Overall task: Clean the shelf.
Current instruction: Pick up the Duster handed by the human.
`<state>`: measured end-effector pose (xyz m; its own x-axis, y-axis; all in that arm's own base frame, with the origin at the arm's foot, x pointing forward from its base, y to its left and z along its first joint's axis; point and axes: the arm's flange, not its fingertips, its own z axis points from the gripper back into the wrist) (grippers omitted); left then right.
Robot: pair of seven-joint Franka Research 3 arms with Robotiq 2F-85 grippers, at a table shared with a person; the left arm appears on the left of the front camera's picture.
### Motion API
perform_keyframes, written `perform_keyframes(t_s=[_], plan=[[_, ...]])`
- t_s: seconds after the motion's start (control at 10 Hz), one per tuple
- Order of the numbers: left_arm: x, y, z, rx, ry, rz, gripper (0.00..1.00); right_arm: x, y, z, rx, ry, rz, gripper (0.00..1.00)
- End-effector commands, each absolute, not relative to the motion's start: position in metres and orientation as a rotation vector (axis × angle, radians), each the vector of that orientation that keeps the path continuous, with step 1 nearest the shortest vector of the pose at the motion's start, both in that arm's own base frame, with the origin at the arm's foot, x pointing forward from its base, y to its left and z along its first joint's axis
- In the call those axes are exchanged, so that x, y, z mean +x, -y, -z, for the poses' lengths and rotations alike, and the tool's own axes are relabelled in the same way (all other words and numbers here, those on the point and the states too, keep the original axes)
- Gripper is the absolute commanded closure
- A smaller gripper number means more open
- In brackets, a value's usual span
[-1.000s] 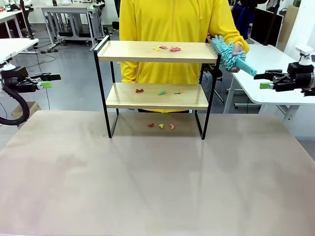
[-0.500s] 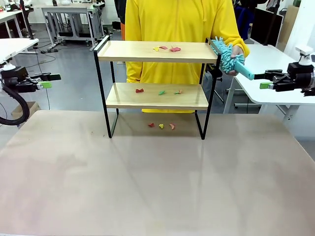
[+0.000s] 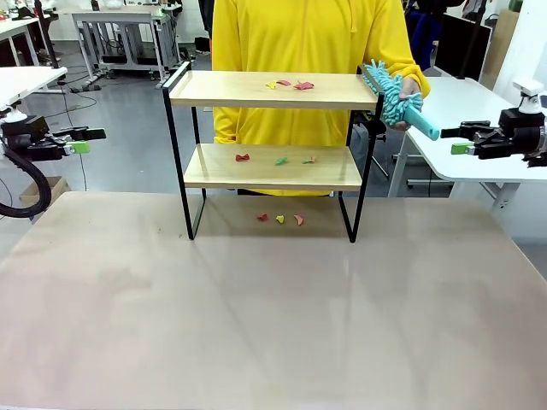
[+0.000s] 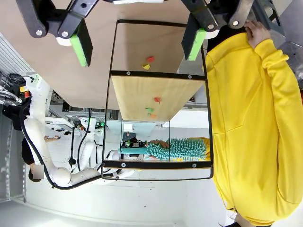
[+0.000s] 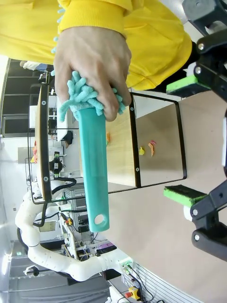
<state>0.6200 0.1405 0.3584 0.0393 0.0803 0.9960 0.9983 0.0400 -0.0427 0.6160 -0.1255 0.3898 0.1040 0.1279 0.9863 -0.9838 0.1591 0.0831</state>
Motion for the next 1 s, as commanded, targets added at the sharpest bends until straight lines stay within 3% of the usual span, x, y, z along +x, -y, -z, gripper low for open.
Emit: perform_keyframes(t_s=[0.0, 0.3, 0.9], plan=[[0.621, -0.141, -0.360, -1.255, 1.257, 1.119, 0.00, 0.617, 0.126, -0.391, 1.030, 1.118, -1.085, 0.00], [0.621, -0.141, -0.360, -1.255, 1.257, 1.119, 0.00, 0.616, 0.126, -0.390, 1.042, 1.111, -1.090, 0.00], [0.621, -0.141, -0.360, -1.255, 1.257, 1.119, 0.00, 0.571, 0.089, -0.585, 0.446, 0.696, -0.806, 0.00]])
